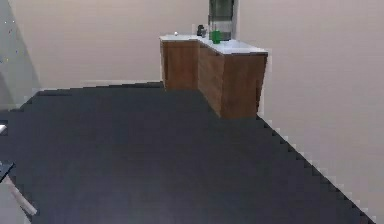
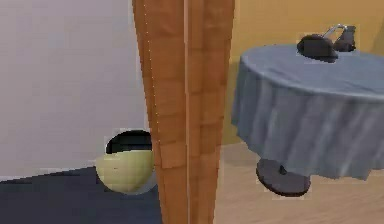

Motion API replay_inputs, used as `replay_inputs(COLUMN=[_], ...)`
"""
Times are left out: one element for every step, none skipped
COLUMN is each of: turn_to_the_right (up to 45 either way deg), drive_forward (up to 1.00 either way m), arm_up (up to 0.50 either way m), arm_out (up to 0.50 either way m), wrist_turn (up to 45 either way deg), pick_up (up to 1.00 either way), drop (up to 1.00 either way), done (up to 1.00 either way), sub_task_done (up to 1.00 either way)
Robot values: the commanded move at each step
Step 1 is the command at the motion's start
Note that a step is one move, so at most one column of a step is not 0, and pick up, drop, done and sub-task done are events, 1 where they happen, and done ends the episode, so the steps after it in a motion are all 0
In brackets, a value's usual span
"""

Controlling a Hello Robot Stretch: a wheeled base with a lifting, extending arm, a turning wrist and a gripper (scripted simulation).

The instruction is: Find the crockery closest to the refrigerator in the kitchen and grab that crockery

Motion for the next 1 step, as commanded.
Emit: replay_inputs(turn_to_the_right=[0.0], drive_forward=[1.0], arm_up=[0.0], arm_out=[0.0], wrist_turn=[0.0], pick_up=[0.0], drop=[0.0], done=[0.0], sub_task_done=[0.0])
